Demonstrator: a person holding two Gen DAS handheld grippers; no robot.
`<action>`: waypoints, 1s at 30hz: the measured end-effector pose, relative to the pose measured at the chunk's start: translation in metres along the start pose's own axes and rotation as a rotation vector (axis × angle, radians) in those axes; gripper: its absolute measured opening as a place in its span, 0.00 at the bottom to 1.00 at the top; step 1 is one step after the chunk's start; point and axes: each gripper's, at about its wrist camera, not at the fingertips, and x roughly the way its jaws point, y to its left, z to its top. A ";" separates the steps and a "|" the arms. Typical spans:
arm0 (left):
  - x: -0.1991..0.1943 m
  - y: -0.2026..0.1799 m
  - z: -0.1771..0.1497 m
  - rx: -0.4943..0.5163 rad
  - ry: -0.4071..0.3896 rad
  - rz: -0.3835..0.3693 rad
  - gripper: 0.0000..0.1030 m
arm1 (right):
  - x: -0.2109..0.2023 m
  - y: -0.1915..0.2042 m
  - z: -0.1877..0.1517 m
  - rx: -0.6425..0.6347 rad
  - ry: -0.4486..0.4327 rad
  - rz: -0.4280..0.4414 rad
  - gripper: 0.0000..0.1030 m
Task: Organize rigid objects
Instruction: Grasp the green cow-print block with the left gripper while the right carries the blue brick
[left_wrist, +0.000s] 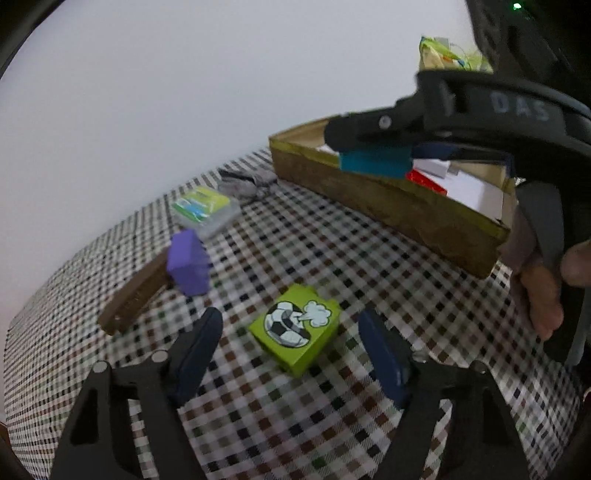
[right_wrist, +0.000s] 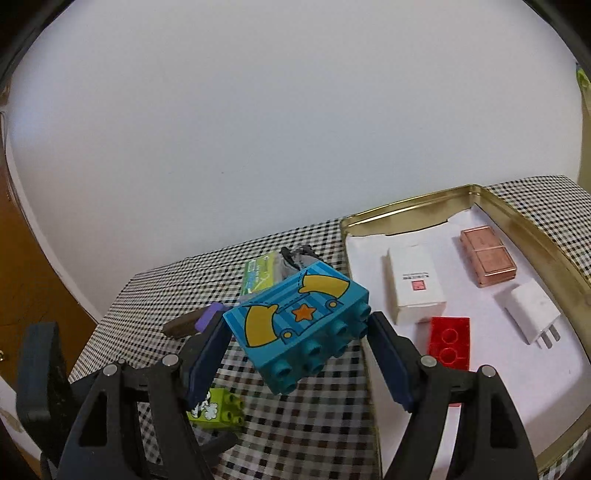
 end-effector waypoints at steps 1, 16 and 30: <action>0.003 0.000 0.001 -0.007 0.012 -0.012 0.60 | 0.001 0.001 0.000 -0.001 0.000 -0.002 0.75; 0.005 0.026 -0.002 -0.267 0.075 0.048 0.45 | -0.001 0.013 -0.005 -0.005 0.011 -0.009 0.75; -0.020 0.038 0.005 -0.461 -0.127 0.059 0.45 | -0.019 0.015 0.001 -0.014 -0.061 -0.013 0.75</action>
